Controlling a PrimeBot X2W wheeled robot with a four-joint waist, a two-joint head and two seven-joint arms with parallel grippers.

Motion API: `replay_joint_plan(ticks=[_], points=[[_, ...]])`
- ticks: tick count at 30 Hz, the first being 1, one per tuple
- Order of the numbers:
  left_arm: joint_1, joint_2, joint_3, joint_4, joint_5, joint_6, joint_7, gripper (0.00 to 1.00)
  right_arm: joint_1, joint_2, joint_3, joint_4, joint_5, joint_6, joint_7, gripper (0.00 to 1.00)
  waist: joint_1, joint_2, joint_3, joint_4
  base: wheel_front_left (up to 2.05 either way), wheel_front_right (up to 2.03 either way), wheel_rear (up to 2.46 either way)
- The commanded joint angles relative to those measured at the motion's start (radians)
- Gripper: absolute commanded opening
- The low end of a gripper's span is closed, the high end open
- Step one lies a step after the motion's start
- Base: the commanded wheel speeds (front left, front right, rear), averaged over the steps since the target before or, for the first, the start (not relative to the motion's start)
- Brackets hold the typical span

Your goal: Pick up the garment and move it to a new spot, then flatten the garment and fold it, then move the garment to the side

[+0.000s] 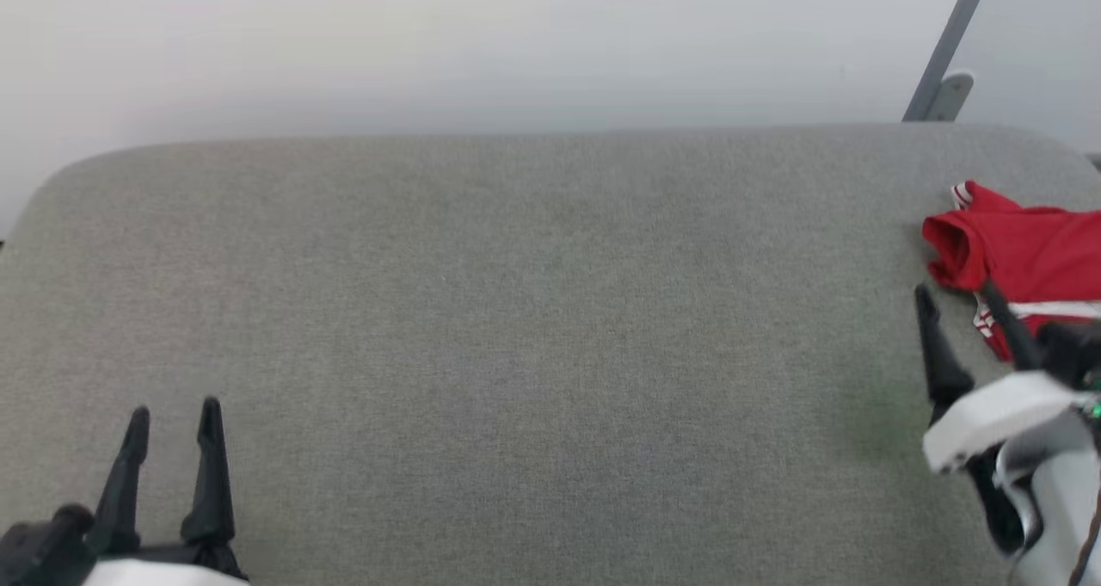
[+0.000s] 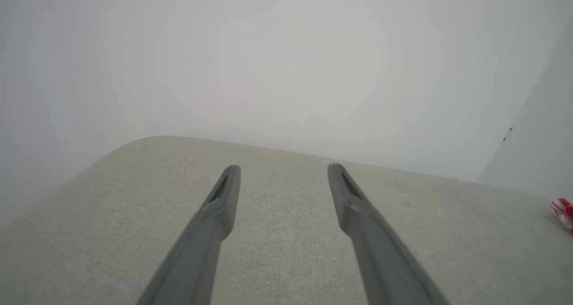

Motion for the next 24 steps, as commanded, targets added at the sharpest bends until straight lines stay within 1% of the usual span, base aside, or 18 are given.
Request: replay_joint_plan(ticks=[1, 6, 10, 24], points=[[0.026, -0.004, 0.007, -0.004, 0.005, -0.003, -0.004, 1.0, 0.042, 0.016, -0.006, -0.03, -0.009, -0.002, -0.007, 1.0, 0.0, -0.0001, -0.017, 0.005, 0.0, 0.0, 0.0], [0.069, 0.005, 0.004, -0.006, 0.017, -0.003, -0.004, 1.0, 0.152, 0.066, -0.045, -0.106, -0.015, -0.002, -0.008, 1.0, 0.0, -0.0001, -0.039, 0.013, 0.0, 0.0, 0.0], [0.085, 0.001, 0.012, -0.011, 0.01, -0.003, -0.004, 1.0, 0.217, 0.097, -0.061, -0.159, -0.029, -0.002, -0.008, 1.0, 0.0, -0.0001, -0.047, 0.011, 0.0, 0.0, 0.0], [0.119, -0.028, 0.03, -0.03, 0.034, -0.003, -0.004, 1.0, 0.345, 0.185, -0.119, -0.291, -0.049, -0.002, -0.009, 1.0, 0.0, -0.0001, -0.051, 0.0, 0.0, 0.0, 0.0]])
